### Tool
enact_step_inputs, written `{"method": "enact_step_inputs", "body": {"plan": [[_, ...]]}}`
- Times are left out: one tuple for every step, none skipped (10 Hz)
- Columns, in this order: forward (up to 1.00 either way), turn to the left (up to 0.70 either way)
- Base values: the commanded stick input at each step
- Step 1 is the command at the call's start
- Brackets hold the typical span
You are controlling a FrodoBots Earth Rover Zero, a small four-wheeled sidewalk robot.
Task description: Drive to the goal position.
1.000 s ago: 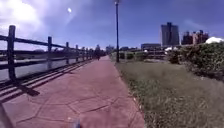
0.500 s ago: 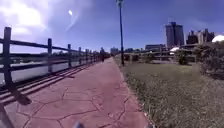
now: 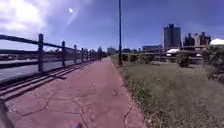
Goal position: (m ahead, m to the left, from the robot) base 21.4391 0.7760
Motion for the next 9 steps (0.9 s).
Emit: {"method": "enact_step_inputs", "body": {"plan": [[0.7,0.19],[0.7,0.0],[0.7,0.0],[0.7,0.0],[0.7,0.0],[0.7,0.0],[0.7,0.0],[0.7,0.0],[0.7,0.0]]}}
